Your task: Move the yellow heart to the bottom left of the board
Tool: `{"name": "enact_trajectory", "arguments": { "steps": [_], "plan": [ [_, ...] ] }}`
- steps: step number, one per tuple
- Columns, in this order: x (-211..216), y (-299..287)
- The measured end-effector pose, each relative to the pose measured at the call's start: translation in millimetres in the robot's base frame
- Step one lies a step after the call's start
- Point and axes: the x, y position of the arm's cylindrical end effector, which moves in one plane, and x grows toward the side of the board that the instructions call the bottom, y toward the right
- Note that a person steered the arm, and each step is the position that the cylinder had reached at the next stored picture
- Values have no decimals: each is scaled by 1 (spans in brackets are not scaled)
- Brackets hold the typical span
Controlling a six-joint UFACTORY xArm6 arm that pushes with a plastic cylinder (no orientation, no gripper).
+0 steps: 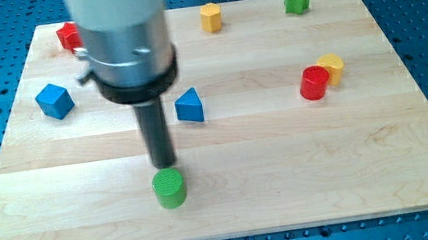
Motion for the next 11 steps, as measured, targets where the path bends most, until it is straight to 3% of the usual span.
{"name": "enact_trajectory", "arguments": {
  "steps": [2, 4, 5, 6, 7, 8, 9, 10, 11],
  "plan": [
    [-117, 52],
    [-150, 308],
    [-144, 362],
    [-110, 280],
    [-95, 239],
    [-92, 142],
    [-62, 149],
    [-100, 214],
    [-101, 245]
  ]
}}
